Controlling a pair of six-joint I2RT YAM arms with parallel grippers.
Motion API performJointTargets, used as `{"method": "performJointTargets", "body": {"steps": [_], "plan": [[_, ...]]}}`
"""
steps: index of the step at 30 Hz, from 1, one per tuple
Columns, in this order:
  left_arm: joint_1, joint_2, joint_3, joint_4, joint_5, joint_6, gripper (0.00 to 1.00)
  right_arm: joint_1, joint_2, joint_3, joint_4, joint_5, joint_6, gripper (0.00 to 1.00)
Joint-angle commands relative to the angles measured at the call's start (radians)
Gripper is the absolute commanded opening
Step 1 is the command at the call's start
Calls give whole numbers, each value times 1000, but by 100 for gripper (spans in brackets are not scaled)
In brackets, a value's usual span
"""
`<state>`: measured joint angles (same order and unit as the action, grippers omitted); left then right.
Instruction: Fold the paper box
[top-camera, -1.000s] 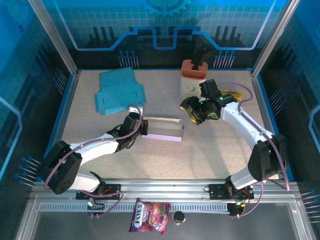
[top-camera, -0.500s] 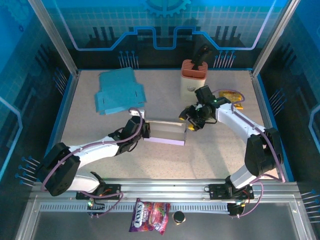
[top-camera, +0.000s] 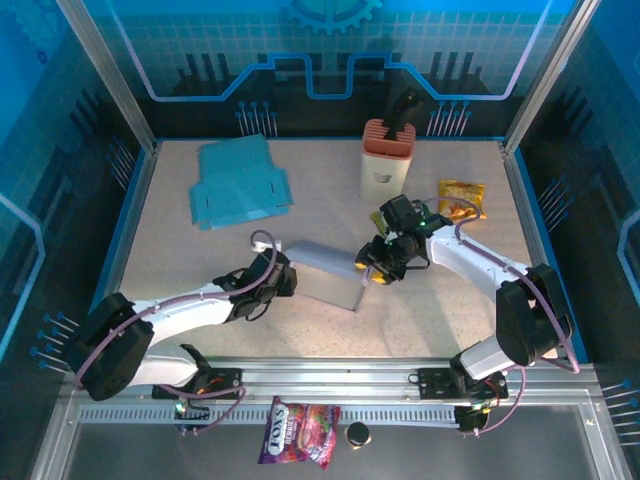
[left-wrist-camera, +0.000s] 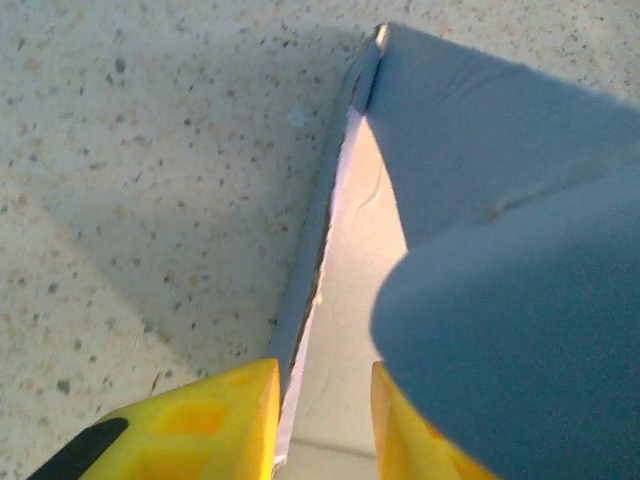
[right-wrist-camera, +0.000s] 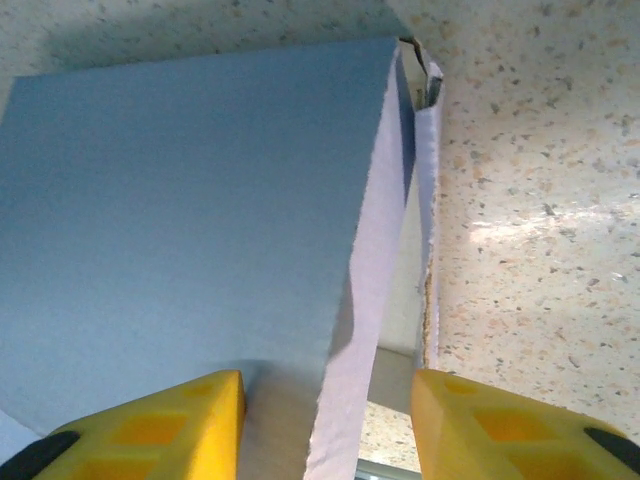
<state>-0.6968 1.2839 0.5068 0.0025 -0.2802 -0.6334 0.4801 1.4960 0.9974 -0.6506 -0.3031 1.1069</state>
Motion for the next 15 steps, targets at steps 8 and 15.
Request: {"method": "performJointTargets", "body": {"steps": [8, 15], "plan": [[-10, -217, 84, -361, 26, -139, 47, 16, -33, -25, 8, 49, 1, 58], [23, -342, 293, -689, 91, -173, 66, 16, -37, -41, 31, 45, -30, 68]]}}
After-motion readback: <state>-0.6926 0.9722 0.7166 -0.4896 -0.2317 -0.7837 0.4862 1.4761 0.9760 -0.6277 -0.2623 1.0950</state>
